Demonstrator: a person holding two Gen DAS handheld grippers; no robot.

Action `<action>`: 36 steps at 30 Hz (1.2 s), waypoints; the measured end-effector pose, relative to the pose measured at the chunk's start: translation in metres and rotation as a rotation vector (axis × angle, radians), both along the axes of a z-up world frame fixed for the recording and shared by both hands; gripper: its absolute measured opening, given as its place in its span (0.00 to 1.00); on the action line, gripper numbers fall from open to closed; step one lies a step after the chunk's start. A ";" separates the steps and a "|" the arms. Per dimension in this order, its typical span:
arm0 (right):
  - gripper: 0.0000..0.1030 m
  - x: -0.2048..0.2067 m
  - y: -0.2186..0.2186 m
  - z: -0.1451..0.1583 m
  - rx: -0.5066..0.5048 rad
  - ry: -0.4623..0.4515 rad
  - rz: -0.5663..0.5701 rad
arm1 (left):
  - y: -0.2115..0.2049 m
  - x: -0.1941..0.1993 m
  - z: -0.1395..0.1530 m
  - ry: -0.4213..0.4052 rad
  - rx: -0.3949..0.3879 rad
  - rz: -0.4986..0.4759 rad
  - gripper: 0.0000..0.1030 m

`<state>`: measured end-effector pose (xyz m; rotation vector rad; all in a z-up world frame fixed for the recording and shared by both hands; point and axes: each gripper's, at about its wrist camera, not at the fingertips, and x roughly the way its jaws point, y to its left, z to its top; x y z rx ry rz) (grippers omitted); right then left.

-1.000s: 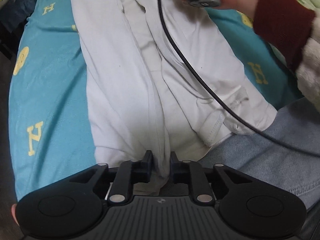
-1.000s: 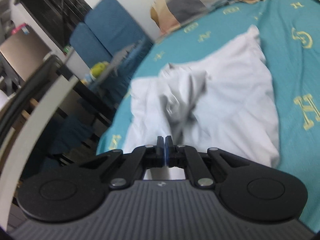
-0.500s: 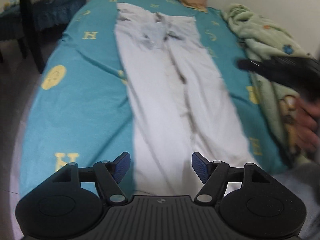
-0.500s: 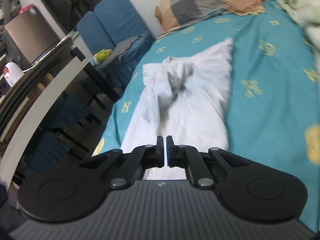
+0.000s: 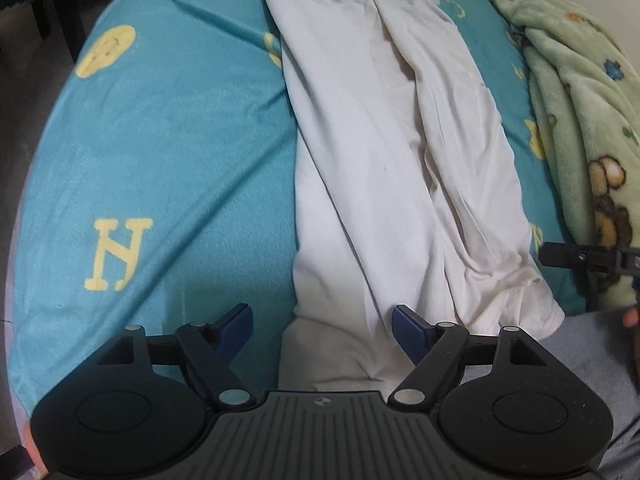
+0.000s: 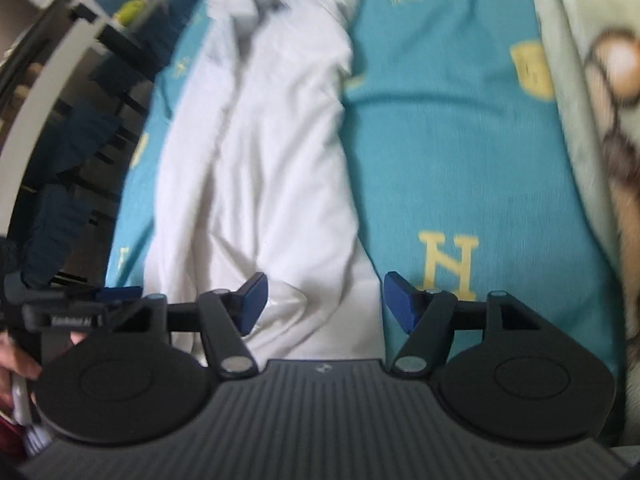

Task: Fold clothes
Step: 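Grasp the hem with both grippers and fold it up toward the collar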

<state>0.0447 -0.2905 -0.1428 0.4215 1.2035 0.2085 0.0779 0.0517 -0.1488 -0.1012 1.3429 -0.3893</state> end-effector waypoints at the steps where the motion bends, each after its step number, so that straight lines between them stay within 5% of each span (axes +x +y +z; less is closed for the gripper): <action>1: 0.64 0.001 0.003 -0.002 0.002 0.015 0.014 | 0.000 0.000 -0.002 0.009 -0.003 -0.001 0.76; 6: 0.79 0.003 0.019 -0.015 0.011 0.091 0.083 | -0.001 -0.003 -0.004 0.039 -0.027 -0.027 0.76; 9: 0.77 0.005 0.028 -0.022 0.017 0.137 0.124 | -0.005 -0.006 -0.005 0.098 -0.050 -0.064 0.60; 11: 0.58 0.001 0.041 -0.021 -0.055 0.123 0.171 | -0.007 -0.008 -0.007 0.132 -0.049 -0.078 0.41; 12: 0.51 0.000 0.046 -0.020 -0.092 0.116 0.185 | -0.007 -0.008 -0.009 0.144 -0.037 -0.082 0.17; 13: 0.30 -0.001 0.047 -0.019 -0.103 0.111 0.188 | -0.005 -0.009 -0.007 0.141 -0.042 -0.074 0.09; 14: 0.17 -0.001 0.048 -0.017 -0.103 0.107 0.188 | -0.004 -0.009 -0.005 0.138 -0.048 -0.065 0.08; 18: 0.14 -0.009 0.037 0.003 -0.019 0.058 0.150 | 0.015 -0.013 0.022 0.095 -0.165 -0.014 0.06; 25: 0.14 -0.059 0.012 0.066 0.120 -0.102 0.118 | 0.076 -0.045 0.110 -0.073 -0.407 0.112 0.05; 32: 0.14 -0.119 -0.010 0.129 0.228 -0.266 0.110 | 0.090 -0.119 0.175 -0.203 -0.501 0.055 0.05; 36: 0.14 -0.146 -0.017 0.138 0.266 -0.290 0.108 | 0.087 -0.169 0.178 -0.217 -0.511 0.029 0.05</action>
